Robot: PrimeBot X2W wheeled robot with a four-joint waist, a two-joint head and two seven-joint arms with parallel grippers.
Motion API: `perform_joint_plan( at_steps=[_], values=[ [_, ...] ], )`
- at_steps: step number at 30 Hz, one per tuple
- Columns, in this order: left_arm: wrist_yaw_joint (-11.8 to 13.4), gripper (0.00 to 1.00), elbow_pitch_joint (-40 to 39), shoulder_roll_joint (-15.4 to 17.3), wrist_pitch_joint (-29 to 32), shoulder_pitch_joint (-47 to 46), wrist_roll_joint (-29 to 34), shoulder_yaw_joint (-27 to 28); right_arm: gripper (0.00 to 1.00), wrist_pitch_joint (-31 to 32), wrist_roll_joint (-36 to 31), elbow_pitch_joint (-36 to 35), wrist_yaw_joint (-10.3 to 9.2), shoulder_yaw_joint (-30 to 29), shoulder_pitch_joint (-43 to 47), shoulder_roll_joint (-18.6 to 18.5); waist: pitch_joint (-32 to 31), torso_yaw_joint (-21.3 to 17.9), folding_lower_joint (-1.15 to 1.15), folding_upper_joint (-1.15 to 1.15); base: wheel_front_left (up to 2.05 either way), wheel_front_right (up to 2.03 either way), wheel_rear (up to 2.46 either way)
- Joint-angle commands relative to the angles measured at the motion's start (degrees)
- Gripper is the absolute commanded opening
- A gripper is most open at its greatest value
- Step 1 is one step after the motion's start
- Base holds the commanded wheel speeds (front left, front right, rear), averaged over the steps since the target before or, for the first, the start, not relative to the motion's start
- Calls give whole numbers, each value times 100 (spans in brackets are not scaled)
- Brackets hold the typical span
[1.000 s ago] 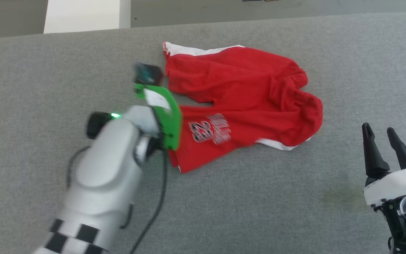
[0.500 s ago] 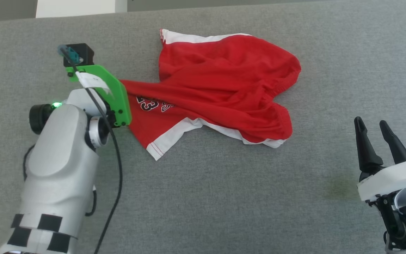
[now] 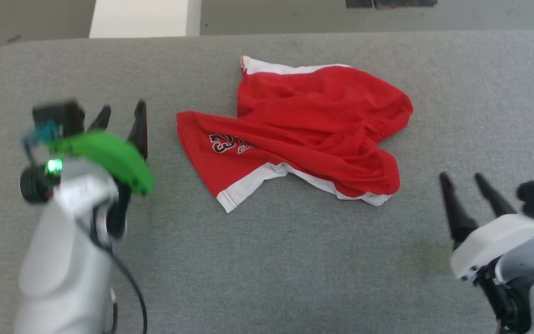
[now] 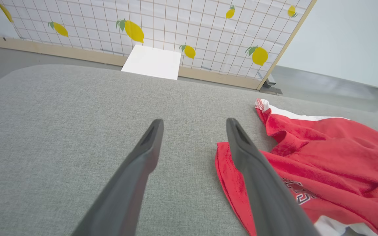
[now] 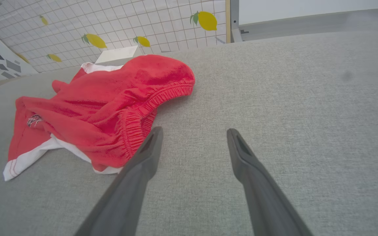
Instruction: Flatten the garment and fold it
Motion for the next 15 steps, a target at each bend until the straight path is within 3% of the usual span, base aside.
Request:
perform_joint_plan(
  at_steps=[1, 6, 11, 15],
  values=[
    [-20, 100, -160, -3, -382, 319, 77, 28, 100, 205, -96, -64, -6, 130, 67, -44, -154, 115, -1, 0, 0, 0, 0],
    [40, 100, -642, -211, -1535, 1294, 191, 79, 100, 1208, -228, -224, -6, 705, -6, -374, -241, 143, -1, 0, 0, 0, 0],
    [172, 100, -926, -406, -1920, 1841, 199, 66, 100, 2212, -483, -117, -6, 1174, -452, -738, -204, 168, -1, 0, 0, 0, 0],
    [244, 100, -1117, -458, -1981, 2003, 228, 33, 100, 2671, -582, 234, -6, 1580, -973, -941, -85, 244, -1, 0, 0, 0, 0]
  ],
)
